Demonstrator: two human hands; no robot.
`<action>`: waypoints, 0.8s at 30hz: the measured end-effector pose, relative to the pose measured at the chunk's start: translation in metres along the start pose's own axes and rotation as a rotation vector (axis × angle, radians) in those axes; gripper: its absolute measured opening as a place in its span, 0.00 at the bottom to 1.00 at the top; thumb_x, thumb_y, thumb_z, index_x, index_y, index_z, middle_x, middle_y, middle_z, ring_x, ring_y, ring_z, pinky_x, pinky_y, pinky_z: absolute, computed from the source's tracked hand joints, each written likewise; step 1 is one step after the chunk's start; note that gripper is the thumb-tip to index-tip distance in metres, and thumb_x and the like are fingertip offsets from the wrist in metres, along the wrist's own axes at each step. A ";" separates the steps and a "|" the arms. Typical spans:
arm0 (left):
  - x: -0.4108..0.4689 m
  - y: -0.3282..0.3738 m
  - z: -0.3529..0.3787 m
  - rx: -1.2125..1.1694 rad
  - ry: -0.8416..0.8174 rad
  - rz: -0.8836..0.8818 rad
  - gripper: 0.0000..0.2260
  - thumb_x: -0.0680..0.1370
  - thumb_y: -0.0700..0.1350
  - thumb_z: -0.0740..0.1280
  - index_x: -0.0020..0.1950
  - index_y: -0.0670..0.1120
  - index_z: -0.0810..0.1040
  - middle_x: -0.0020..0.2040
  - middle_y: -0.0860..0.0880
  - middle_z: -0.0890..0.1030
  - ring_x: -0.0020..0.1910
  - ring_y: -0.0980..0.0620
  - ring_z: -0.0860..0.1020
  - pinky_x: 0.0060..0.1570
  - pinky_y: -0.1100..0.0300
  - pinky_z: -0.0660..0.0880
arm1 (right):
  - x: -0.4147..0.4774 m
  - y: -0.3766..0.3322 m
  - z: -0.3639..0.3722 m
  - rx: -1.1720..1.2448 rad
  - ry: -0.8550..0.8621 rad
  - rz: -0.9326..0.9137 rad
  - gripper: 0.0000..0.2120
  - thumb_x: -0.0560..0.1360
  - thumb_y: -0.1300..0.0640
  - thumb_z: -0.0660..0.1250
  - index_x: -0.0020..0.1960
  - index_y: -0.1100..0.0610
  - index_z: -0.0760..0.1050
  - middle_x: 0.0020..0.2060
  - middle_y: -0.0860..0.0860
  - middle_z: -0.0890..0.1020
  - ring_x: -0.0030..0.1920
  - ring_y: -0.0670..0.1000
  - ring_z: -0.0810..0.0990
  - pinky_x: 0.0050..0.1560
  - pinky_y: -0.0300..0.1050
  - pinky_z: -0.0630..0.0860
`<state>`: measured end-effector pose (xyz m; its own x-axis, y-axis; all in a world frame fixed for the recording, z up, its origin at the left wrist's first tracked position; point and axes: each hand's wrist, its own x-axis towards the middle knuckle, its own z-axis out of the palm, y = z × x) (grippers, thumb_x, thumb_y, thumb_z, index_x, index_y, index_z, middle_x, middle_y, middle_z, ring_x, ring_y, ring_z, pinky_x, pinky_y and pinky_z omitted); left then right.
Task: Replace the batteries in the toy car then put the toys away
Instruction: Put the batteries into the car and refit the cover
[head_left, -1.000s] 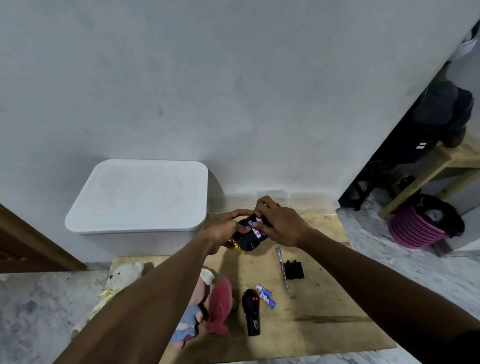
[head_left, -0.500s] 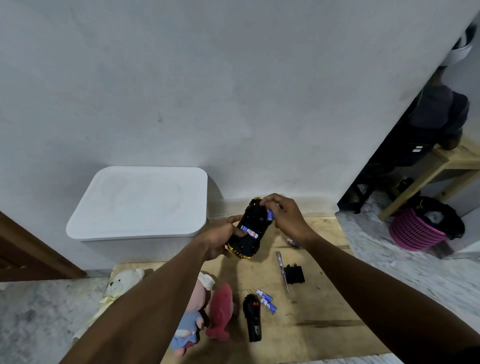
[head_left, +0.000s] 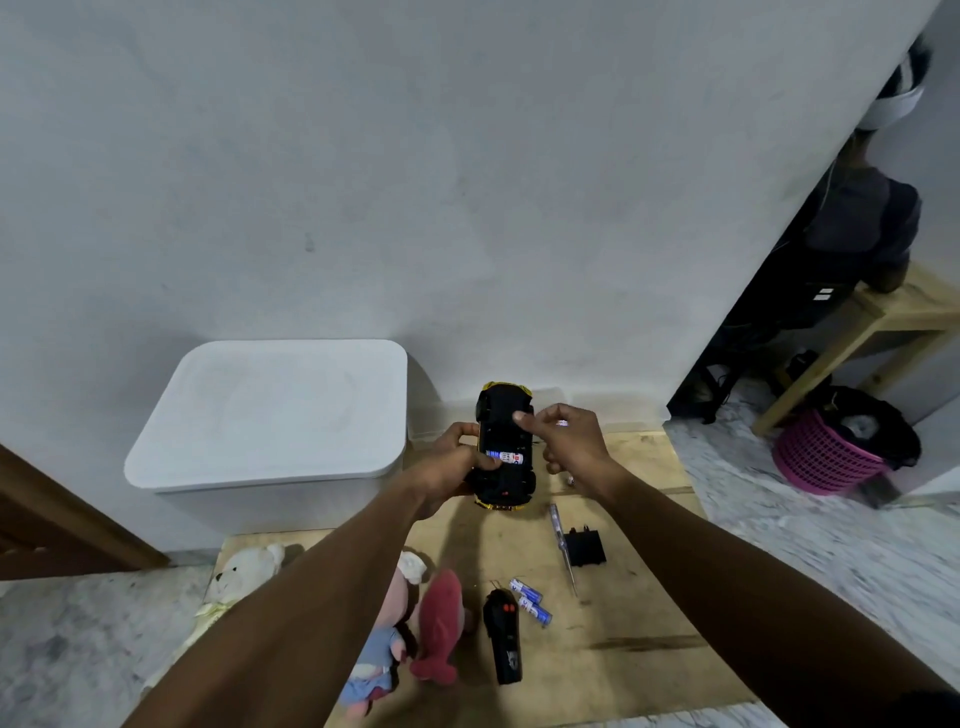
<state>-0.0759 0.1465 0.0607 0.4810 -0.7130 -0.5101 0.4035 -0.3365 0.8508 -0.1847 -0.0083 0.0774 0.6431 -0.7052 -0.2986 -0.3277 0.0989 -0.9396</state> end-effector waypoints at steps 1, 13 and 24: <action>0.001 -0.001 0.000 -0.004 0.005 0.014 0.19 0.75 0.33 0.68 0.62 0.50 0.71 0.51 0.42 0.85 0.48 0.44 0.84 0.49 0.50 0.80 | -0.001 0.002 0.001 -0.024 0.002 -0.011 0.17 0.69 0.48 0.79 0.48 0.57 0.77 0.34 0.54 0.78 0.23 0.47 0.69 0.22 0.38 0.65; -0.004 0.001 0.000 0.088 0.011 0.160 0.32 0.77 0.39 0.71 0.74 0.61 0.62 0.54 0.46 0.80 0.52 0.46 0.83 0.51 0.52 0.80 | 0.009 0.004 -0.005 -0.158 -0.122 -0.068 0.18 0.75 0.46 0.73 0.64 0.47 0.79 0.43 0.50 0.86 0.32 0.48 0.82 0.30 0.40 0.70; -0.005 0.015 0.003 0.097 -0.022 0.270 0.28 0.75 0.36 0.71 0.68 0.63 0.74 0.63 0.46 0.77 0.58 0.44 0.80 0.46 0.53 0.82 | 0.014 -0.022 -0.016 -0.482 -0.393 -0.122 0.16 0.79 0.48 0.68 0.66 0.50 0.79 0.55 0.52 0.85 0.55 0.55 0.83 0.53 0.57 0.80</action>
<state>-0.0753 0.1433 0.0764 0.5433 -0.7977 -0.2617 0.1866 -0.1892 0.9641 -0.1795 -0.0317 0.0963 0.8717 -0.3721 -0.3189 -0.4517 -0.3575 -0.8174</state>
